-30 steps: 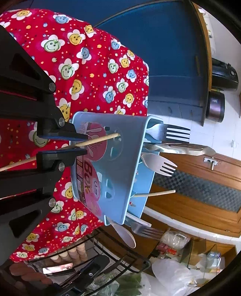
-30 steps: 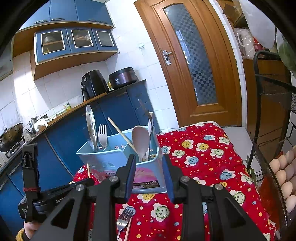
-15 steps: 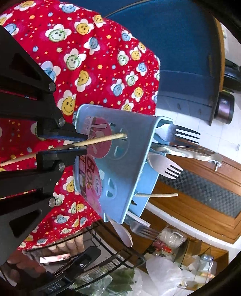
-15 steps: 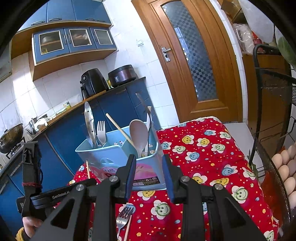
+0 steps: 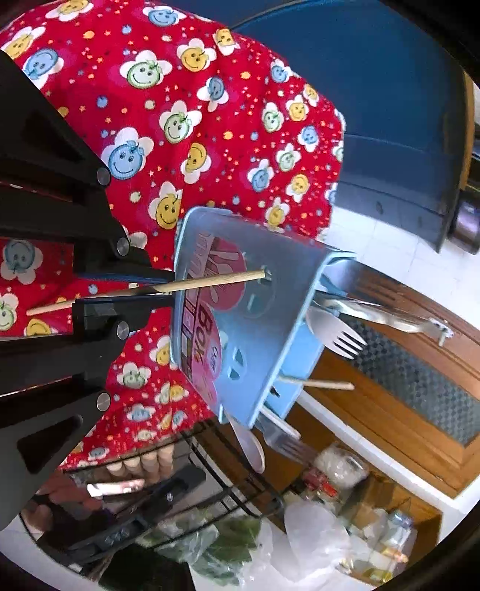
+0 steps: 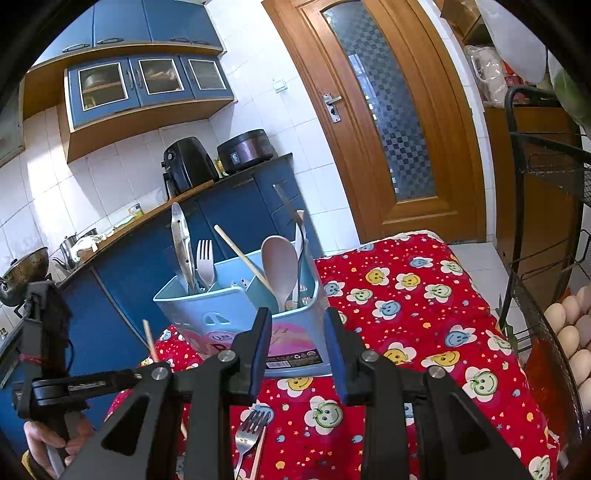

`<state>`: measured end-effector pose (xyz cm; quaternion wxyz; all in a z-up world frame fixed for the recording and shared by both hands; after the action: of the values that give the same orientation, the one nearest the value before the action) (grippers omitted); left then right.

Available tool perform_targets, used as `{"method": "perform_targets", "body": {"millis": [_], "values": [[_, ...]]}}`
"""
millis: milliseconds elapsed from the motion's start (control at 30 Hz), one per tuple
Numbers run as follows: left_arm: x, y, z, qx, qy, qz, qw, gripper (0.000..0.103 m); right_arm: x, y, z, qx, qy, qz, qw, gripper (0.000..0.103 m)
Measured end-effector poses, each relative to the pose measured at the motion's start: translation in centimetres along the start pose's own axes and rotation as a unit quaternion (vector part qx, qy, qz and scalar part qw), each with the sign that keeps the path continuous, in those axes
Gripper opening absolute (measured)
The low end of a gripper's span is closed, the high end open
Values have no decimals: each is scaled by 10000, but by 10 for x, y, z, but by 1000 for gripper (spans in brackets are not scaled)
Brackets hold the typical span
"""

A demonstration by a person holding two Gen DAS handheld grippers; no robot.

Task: Organize utensils

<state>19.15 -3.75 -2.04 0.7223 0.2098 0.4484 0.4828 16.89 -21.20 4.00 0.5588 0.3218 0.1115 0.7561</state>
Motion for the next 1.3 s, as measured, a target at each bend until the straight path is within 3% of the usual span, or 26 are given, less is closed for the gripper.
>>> {"method": "perform_targets", "body": {"millis": [167, 367, 667, 933, 1133, 1300], "values": [[-10, 32, 10, -594, -426, 275, 9969, 4, 2, 1, -4, 40, -11, 15, 10000, 32], [-19, 64, 36, -1140, -594, 327, 9912, 4, 3, 1, -11, 127, -32, 6, 9999, 36], [-35, 111, 100, -2188, -933, 638, 9692, 4, 6, -3, -20, 289, 64, -43, 9996, 38], [-58, 136, 140, -2906, -1076, 632, 9487, 4, 9, -5, -25, 344, 168, -36, 9993, 38], [-60, 127, 158, -3073, -1184, 947, 9395, 4, 8, -7, -27, 382, 149, -32, 9992, 38], [-57, 99, 158, -2867, -1231, 1036, 9444, 4, 7, -7, -28, 386, 155, -38, 9991, 38]]}}
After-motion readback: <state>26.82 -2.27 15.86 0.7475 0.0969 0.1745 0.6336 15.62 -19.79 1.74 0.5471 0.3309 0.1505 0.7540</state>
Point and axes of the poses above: each gripper's, at about its wrist camera, not at the fingertips, and y roughly against the way its jaws point, x to its left, z to its top, the point moved 10 cm from there along -y, roughly the way its jaws point, and after that the axes turned 8 degrees about x, right-handed, at the moved point
